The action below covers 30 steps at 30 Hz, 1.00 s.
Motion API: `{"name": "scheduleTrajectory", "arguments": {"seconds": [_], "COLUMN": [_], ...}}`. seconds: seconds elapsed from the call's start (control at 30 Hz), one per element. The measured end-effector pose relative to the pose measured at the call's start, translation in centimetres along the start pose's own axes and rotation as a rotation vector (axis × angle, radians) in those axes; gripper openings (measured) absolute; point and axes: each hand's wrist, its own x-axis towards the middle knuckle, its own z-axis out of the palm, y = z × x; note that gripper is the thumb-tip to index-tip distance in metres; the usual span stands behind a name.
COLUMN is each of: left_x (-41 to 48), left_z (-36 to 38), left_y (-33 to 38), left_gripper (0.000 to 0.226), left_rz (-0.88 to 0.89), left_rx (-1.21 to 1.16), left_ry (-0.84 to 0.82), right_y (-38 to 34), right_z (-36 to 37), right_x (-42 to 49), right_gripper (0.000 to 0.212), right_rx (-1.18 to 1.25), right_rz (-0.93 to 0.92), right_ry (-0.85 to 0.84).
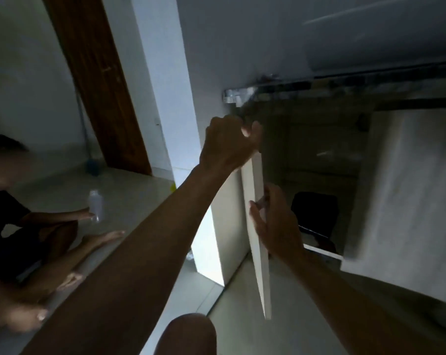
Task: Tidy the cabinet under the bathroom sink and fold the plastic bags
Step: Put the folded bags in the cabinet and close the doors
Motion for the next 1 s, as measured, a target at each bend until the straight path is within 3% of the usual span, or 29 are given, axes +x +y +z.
{"name": "scheduleTrajectory", "arguments": {"seconds": [0.1, 0.17, 0.3, 0.5, 0.6, 0.8, 1.0], "left_x": [-0.3, -0.2, 0.0, 1.1, 2.0, 2.8, 3.4], "left_z": [3.9, 7.1, 13.2, 17.9, 19.9, 22.3, 24.3], "left_y": [3.4, 4.9, 6.2, 6.2, 7.3, 8.6, 9.4], "left_gripper": [0.039, 0.042, 0.058, 0.067, 0.069, 0.067, 0.069], "left_rz": [0.095, 0.107, 0.246, 0.352, 0.327, 0.282, 0.264], "left_rx": [-0.172, -0.268, -0.126, 0.043, 0.114, 0.225, 0.244], "left_ry": [-0.033, -0.126, -0.375, -0.346, -0.315, -0.206, -0.172], "right_y": [3.4, 5.2, 7.9, 10.0, 10.8, 12.7, 14.2], "right_z": [-4.6, -7.3, -10.9, -10.0, -9.7, -11.2, -12.8], "right_x": [0.5, 1.4, 3.0, 2.8, 3.6, 6.8, 7.9], "right_gripper": [0.025, 0.030, 0.029, 0.029, 0.042, 0.047, 0.067], "right_rx": [-0.036, -0.085, -0.037, -0.132, -0.110, -0.090, -0.167], "right_rz": [0.100, 0.226, 0.500, 0.498, 0.563, 0.633, 0.621], "right_ry": [0.124, 0.254, 0.300, 0.427, 0.372, 0.240, -0.010]}}
